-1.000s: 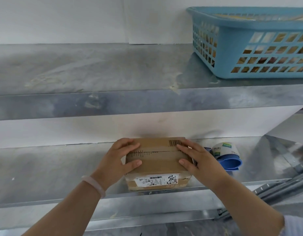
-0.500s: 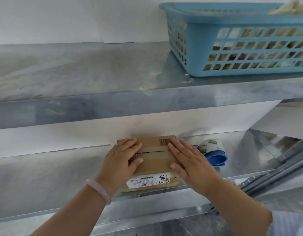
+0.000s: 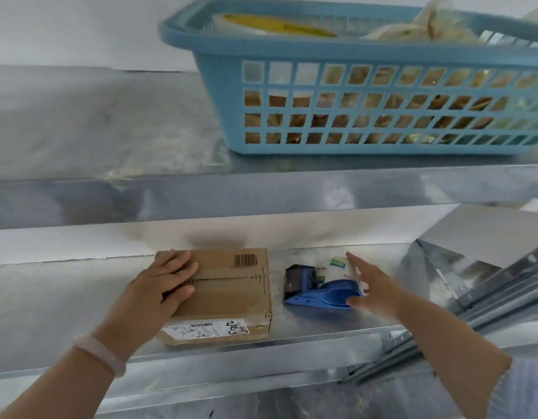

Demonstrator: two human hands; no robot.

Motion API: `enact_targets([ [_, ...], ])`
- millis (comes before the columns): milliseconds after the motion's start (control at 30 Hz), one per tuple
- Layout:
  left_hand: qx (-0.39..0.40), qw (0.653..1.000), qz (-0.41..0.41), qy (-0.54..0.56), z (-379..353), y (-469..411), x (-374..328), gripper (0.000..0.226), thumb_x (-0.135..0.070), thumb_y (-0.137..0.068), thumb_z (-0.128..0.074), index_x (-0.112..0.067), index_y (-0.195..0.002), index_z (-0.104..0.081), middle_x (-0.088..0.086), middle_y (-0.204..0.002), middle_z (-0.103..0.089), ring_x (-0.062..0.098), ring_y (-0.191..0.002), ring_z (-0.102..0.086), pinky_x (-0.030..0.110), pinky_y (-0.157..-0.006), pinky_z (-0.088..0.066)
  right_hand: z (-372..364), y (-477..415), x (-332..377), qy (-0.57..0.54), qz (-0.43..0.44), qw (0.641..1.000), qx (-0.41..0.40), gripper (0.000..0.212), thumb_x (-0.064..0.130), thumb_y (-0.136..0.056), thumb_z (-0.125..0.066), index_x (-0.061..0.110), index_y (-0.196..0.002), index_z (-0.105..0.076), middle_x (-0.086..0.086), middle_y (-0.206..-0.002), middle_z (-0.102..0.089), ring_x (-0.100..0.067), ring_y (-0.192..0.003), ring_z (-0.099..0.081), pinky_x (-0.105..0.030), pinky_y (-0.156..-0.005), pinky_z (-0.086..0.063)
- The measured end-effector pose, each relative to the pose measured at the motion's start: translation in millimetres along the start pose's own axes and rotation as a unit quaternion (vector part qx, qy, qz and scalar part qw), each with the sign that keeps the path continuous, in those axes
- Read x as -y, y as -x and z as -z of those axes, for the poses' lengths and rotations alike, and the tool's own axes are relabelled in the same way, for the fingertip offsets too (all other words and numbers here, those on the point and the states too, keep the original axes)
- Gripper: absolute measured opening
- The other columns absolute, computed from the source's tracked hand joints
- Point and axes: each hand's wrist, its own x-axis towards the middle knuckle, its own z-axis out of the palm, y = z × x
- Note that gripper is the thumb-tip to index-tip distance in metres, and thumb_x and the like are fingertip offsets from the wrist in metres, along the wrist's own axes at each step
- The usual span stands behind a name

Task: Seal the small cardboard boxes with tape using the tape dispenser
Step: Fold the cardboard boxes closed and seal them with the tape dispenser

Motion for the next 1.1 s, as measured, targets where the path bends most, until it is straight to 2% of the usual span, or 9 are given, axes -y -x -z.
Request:
enact_targets([
  [200,-0.014,1.0,0.027,0.0,-5,4,-9,0.041,-0.016,-0.091,-0.063,-0.025,-0.131,-0.058,-0.018,-0.143,-0.04,-0.001,-0.14,-0.021,0.009,-0.111,-0.008,-11,2,-8,-0.025,0.029,0.998,-0.044,0.069,0.033,-0.065,-0.088,0.034,-0.121,-0.047,0.013,-0.117,-0.053,-0.013,-0.107,-0.058,-0.036,-0.093,-0.052],
  [433,-0.071,0.993,0.032,-0.09,-11,15,-25,0.053,-0.047,-0.09,-0.034,-0.022,-0.127,-0.063,-0.009,-0.138,-0.054,0.009,-0.133,-0.04,0.05,-0.108,-0.038,-19,33,-9,-0.173,0.048,0.978,-0.106,0.056,0.026,-0.063,-0.09,0.037,-0.102,-0.051,0.012,-0.11,-0.062,-0.005,-0.089,-0.068,-0.027,-0.076,-0.058],
  [533,-0.113,0.986,0.063,-0.106,-12,13,-42,0.051,-0.048,-0.088,-0.036,-0.023,-0.119,-0.068,-0.008,-0.126,-0.063,0.014,-0.125,-0.049,0.054,-0.109,-0.034,-13,63,-6,-0.225,0.075,0.958,-0.164,0.053,0.02,-0.066,-0.089,0.038,-0.098,-0.05,0.007,-0.111,-0.061,-0.005,-0.087,-0.068,-0.017,-0.064,-0.056],
  [633,-0.161,0.977,-0.01,-0.137,-15,4,-73,0.043,-0.044,-0.089,-0.042,-0.024,-0.115,-0.07,-0.009,-0.116,-0.067,0.02,-0.119,-0.053,0.048,-0.112,-0.028,-5,93,1,-0.241,0.11,0.937,-0.226,0.057,0.02,-0.065,-0.088,0.043,-0.098,-0.047,0.012,-0.113,-0.055,0.0,-0.093,-0.063,-0.018,-0.068,-0.058],
  [700,-0.165,0.977,-0.1,-0.095,-21,1,-107,0.034,-0.042,-0.089,-0.049,-0.025,-0.105,-0.074,-0.015,-0.104,-0.068,0.011,-0.106,-0.055,0.03,-0.103,-0.034,-2,108,10,-0.245,0.14,0.92,-0.272,0.061,0.02,-0.063,-0.089,0.046,-0.097,-0.046,0.019,-0.111,-0.051,0.006,-0.092,-0.06,-0.009,-0.068,-0.053],
  [800,0.015,0.99,-0.06,0.123,-33,2,-174,0.037,-0.065,-0.088,-0.047,-0.039,-0.097,-0.073,-0.029,-0.093,-0.067,-0.006,-0.091,-0.058,0.019,-0.082,-0.045,-2,119,24,-0.202,0.22,0.884,-0.36,0.065,0.024,-0.057,-0.091,0.04,-0.104,-0.05,0.02,-0.113,-0.053,0.01,-0.102,-0.056,-0.004,-0.079,-0.047],
  [900,0.179,0.888,0.148,0.398,-49,1,-228,0.052,-0.072,-0.075,-0.059,-0.03,-0.103,-0.071,-0.014,-0.102,-0.073,0.007,-0.099,-0.066,0.03,-0.089,-0.052,-11,120,26,-0.127,0.306,0.839,-0.431,0.068,0.022,-0.058,-0.093,0.021,-0.113,-0.053,0.001,-0.115,-0.061,-0.01,-0.108,-0.059,-0.024,-0.087,-0.053],
  [1000,0.163,0.729,0.245,0.618,-57,0,-254,0.048,-0.04,-0.075,-0.068,-0.009,-0.111,-0.064,0.013,-0.104,-0.073,0.023,-0.093,-0.069,0.035,-0.079,-0.057,-16,125,31,-0.097,0.337,0.811,-0.468,0.054,0.026,-0.07,-0.083,0.017,-0.114,-0.052,-0.007,-0.117,-0.061,-0.022,-0.112,-0.059,-0.035,-0.093,-0.051],
  [1100,0.142,0.694,0.235,0.666,-58,-1,-254,0.041,-0.027,-0.074,-0.062,-0.005,-0.108,-0.063,0.017,-0.098,-0.073,0.023,-0.081,-0.07,0.031,-0.066,-0.057,-14,130,33,-0.099,0.348,0.82,-0.444,0.05,0.04,-0.075,-0.075,0.017,-0.114,-0.054,-0.007,-0.119,-0.06,-0.02,-0.117,-0.056,-0.03,-0.1,-0.046],
])
